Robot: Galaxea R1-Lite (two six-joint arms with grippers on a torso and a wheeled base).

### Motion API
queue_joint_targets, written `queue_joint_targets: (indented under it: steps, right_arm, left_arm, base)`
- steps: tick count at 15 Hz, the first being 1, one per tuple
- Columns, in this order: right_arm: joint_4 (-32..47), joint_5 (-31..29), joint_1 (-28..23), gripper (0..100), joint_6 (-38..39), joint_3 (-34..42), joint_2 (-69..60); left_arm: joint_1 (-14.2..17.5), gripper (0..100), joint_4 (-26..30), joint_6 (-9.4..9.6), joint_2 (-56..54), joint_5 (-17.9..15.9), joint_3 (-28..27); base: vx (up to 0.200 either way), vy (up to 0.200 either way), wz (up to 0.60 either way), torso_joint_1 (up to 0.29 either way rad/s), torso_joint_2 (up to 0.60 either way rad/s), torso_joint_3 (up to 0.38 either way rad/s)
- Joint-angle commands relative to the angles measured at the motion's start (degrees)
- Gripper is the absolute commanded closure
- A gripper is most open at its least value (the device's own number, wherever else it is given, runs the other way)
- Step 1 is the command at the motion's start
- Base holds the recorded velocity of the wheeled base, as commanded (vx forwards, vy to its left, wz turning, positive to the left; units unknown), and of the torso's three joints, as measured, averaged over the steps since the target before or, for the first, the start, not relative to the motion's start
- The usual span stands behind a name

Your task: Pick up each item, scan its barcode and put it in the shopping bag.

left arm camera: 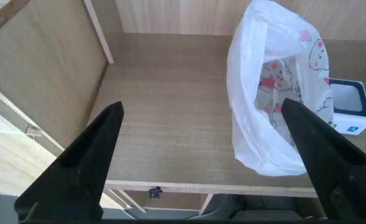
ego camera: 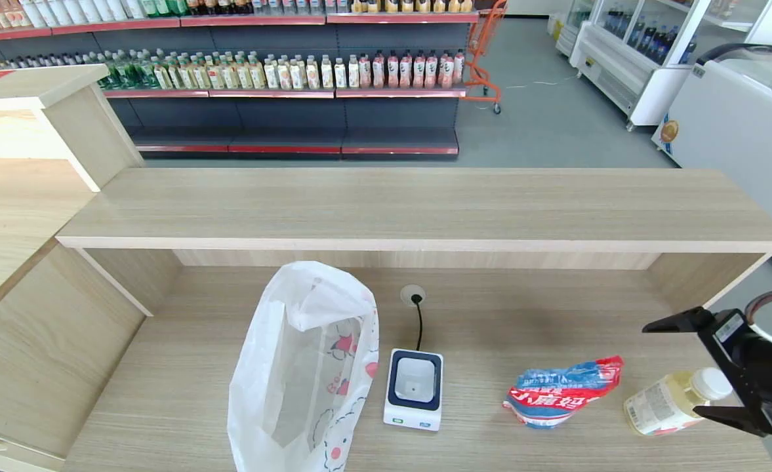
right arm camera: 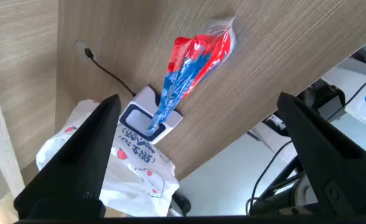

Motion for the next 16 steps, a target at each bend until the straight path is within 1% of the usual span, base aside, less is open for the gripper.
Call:
queue_joint_targets:
  steps: [1, 6, 7, 9, 12, 14, 16]
  right_arm:
    - [-1.5, -0.9, 0.7, 0, 0.7, 0.4, 7.9]
    - [-4.9, -3.5, 3.7, 0, 0.8, 0.4, 15.1]
    - [-7.5, -4.1, 6.3, 0, 0.9, 0.3, 17.7]
    - [-10.9, -6.0, 9.9, 0, 0.9, 0.2, 21.4]
    - [-15.4, -9.4, 13.7, 0, 0.6, 0.0, 27.9]
    - [-18.5, -11.8, 15.0, 0, 0.4, -0.8, 32.4]
    - [-20.8, -12.4, 15.5, 0, 0.3, -1.0, 35.6]
  left_arm:
    - [0.0, 0, 0.0, -0.01, 0.0, 0.0, 0.0]
    - [0.0, 0, 0.0, -0.01, 0.0, 0.0, 0.0]
    - [0.0, 0, 0.0, -0.01, 0.0, 0.0, 0.0]
    - [0.0, 0, 0.0, -0.01, 0.0, 0.0, 0.0]
    - [0.0, 0, 0.0, -0.01, 0.0, 0.0, 0.0]
    - [0.0, 0, 0.0, -0.01, 0.0, 0.0, 0.0]
    - [0.0, 0, 0.0, -0.01, 0.0, 0.0, 0.0]
  base:
    - [0.000, 0.000, 0.00, 0.000, 0.00, 0.000]
    - [0.000, 0.000, 0.00, 0.000, 0.00, 0.000]
    - [0.000, 0.000, 0.00, 0.000, 0.00, 0.000]
    - [0.000, 0.000, 0.00, 0.000, 0.00, 0.000]
    - [0.000, 0.000, 0.00, 0.000, 0.00, 0.000]
    - [0.000, 0.000, 0.00, 0.000, 0.00, 0.000]
    - [0.000, 0.000, 0.00, 0.000, 0.00, 0.000]
